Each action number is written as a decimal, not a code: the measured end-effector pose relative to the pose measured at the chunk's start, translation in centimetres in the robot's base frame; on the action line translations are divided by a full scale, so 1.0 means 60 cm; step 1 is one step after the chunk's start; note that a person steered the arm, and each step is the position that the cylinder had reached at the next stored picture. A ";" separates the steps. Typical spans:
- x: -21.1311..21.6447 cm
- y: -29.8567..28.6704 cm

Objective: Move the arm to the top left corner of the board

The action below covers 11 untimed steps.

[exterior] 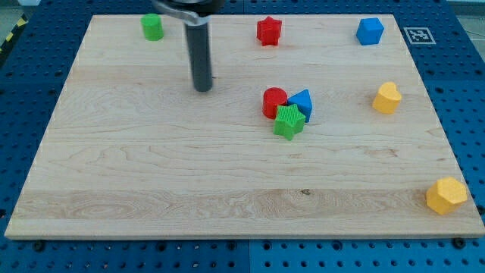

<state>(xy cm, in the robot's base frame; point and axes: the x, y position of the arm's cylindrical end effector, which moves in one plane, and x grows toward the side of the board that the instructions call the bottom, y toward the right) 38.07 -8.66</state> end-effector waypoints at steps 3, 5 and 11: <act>-0.002 -0.079; -0.006 -0.223; -0.316 -0.293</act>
